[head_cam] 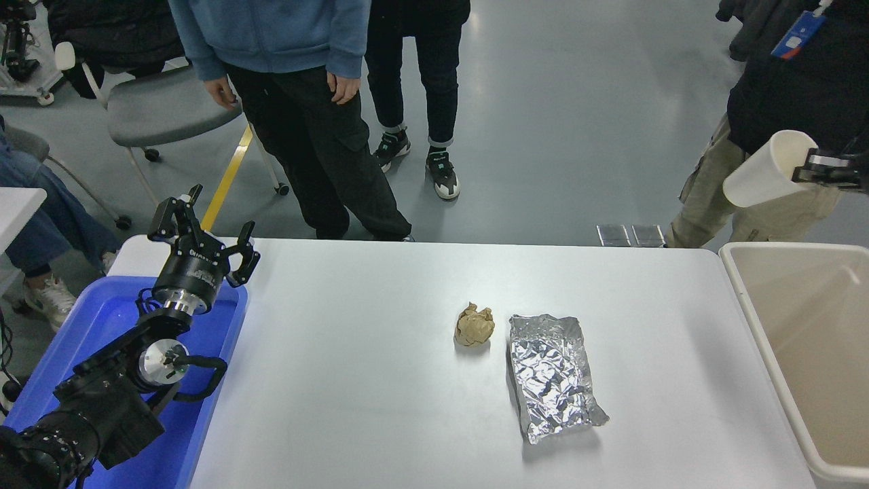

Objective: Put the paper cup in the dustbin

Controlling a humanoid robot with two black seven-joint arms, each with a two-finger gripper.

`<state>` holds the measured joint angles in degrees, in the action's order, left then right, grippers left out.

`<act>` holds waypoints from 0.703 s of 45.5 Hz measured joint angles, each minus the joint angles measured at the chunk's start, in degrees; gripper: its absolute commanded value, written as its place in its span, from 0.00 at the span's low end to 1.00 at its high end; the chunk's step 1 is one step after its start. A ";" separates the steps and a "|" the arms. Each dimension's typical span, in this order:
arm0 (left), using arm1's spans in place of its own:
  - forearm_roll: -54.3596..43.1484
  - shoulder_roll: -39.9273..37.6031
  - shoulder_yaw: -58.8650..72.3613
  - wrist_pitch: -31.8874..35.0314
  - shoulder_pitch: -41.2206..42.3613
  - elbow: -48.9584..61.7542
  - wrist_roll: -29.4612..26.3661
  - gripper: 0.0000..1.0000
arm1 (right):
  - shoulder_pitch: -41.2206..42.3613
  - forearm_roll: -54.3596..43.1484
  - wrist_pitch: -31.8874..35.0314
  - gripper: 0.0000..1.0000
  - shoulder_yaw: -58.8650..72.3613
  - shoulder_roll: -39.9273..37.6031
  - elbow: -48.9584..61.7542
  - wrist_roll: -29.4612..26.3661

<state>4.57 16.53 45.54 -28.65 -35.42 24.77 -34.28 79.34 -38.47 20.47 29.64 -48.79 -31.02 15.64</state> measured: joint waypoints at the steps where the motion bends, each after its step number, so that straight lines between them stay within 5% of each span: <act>1: -0.01 0.00 0.00 0.00 0.00 0.00 0.00 1.00 | -1.18 2.01 -0.08 0.00 -0.09 0.00 1.16 -0.05; 32: 0.00 -0.01 0.00 0.00 -0.01 0.01 0.00 1.00 | -30.57 30.08 -2.83 0.00 -9.58 10.45 30.25 -1.73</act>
<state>4.58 16.52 45.54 -28.65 -35.42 24.78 -34.29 48.76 -8.39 17.64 20.05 -38.35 -0.78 13.91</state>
